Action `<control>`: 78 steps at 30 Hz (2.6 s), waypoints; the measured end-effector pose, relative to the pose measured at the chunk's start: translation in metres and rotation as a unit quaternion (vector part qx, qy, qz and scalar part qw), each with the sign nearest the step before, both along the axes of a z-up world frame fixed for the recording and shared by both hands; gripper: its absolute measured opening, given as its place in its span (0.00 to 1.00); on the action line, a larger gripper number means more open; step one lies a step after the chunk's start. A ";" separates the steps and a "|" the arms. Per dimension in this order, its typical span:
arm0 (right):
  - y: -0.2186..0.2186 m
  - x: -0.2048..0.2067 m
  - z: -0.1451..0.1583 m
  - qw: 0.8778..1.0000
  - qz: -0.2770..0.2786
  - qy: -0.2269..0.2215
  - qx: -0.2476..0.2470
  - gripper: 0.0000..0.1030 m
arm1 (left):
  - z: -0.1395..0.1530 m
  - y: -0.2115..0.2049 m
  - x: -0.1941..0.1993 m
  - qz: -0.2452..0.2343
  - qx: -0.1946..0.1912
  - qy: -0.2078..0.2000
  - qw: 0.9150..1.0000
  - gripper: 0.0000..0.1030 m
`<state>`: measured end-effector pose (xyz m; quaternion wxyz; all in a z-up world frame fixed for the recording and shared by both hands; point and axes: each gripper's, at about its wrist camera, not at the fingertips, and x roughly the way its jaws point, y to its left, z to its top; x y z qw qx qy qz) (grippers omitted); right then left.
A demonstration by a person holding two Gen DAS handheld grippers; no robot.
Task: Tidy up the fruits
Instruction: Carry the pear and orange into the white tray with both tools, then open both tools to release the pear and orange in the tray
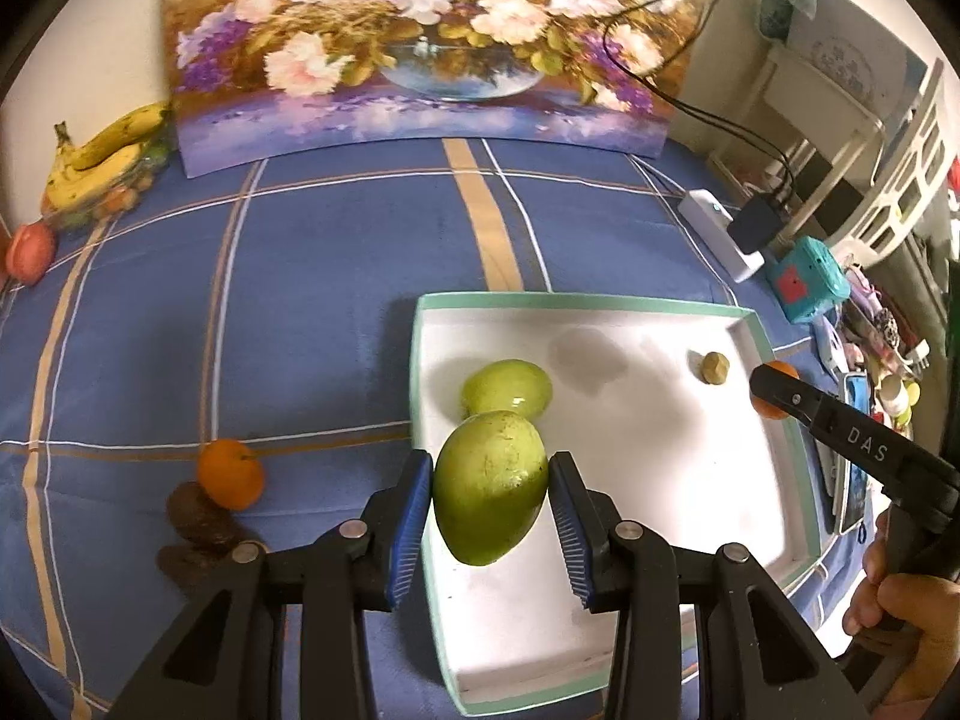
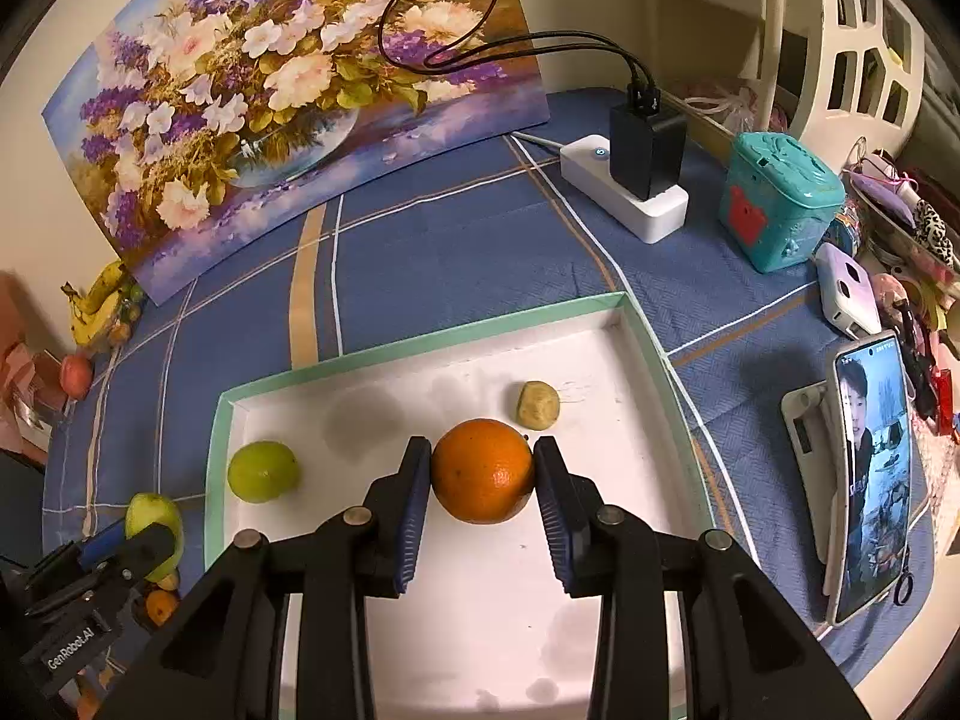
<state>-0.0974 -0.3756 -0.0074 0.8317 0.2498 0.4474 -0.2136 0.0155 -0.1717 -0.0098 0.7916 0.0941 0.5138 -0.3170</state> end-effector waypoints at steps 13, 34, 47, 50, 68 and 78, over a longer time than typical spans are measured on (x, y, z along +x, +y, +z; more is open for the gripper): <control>-0.003 0.001 -0.003 1.000 0.014 0.008 -0.007 0.35 | -0.017 -0.021 -0.010 -0.017 0.029 -0.002 0.999 0.41; -0.002 0.006 -0.024 0.998 0.024 0.058 -0.004 0.35 | -0.038 -0.027 -0.013 -0.023 0.061 0.011 0.998 0.41; -0.003 0.014 -0.050 0.994 0.038 0.101 0.004 0.35 | -0.055 -0.033 -0.016 -0.028 0.091 0.018 0.995 0.41; -0.002 0.014 -0.050 0.994 0.040 0.103 -0.001 0.36 | -0.055 -0.033 -0.015 -0.027 0.091 0.018 0.995 0.41; -0.001 0.015 -0.042 0.995 0.038 0.096 -0.013 0.36 | -0.040 -0.033 -0.015 -0.038 0.074 0.017 0.996 0.42; -0.001 0.004 -0.009 0.998 0.033 0.048 -0.029 0.36 | -0.013 -0.026 -0.014 -0.027 0.046 -0.003 0.999 0.42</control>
